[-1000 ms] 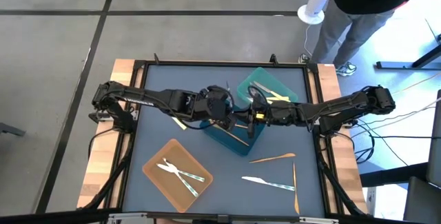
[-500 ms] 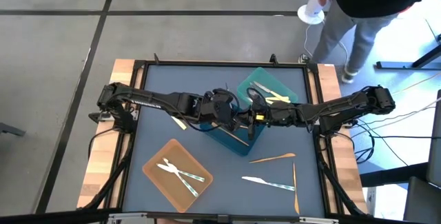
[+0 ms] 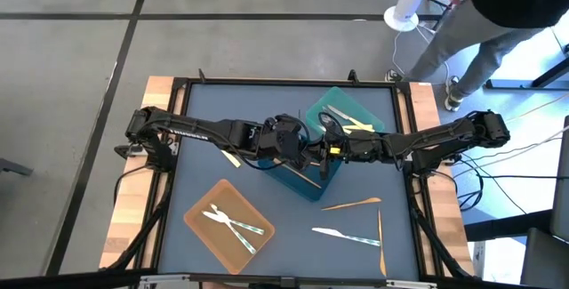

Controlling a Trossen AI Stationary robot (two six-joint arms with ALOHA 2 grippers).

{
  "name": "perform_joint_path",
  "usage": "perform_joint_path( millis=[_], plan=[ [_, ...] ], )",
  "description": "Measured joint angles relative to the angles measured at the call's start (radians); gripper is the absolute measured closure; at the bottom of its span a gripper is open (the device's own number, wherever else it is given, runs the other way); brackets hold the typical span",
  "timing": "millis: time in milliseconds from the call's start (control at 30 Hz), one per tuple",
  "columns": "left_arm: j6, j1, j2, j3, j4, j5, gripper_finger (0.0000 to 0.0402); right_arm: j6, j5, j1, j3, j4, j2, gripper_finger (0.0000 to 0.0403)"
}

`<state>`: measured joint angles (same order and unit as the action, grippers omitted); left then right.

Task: Sort silverware by color (type)
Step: Put the left blue knife into the orange bin

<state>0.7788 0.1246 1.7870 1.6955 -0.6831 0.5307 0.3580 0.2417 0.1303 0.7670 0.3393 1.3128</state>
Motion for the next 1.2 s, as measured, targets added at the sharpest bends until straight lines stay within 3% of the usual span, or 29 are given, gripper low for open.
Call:
perform_joint_path(
  millis=[267,600,767,967,1200],
  plan=[
    [-0.003,0.001,0.001,0.0,-0.002,-0.003,0.0378,-0.022,-0.035,0.0,0.0,-0.003,0.0,0.039],
    [-0.007,0.0,-0.01,0.0,-0.036,0.001,0.0378,-0.025,-0.071,0.0,0.001,-0.004,0.0,0.028],
    [0.034,0.01,-0.064,0.0,-0.072,-0.007,0.0378,-0.026,-0.076,0.001,0.002,-0.037,-0.001,0.0253],
    [0.228,0.063,-0.114,0.0,-0.184,-0.084,0.0378,-0.026,-0.069,0.001,0.002,-0.098,-0.001,0.0252],
    [0.571,0.216,-0.12,0.0,-0.334,-0.092,0.0378,-0.031,-0.068,0.0,0.002,-0.114,-0.002,0.0253]
  ],
)
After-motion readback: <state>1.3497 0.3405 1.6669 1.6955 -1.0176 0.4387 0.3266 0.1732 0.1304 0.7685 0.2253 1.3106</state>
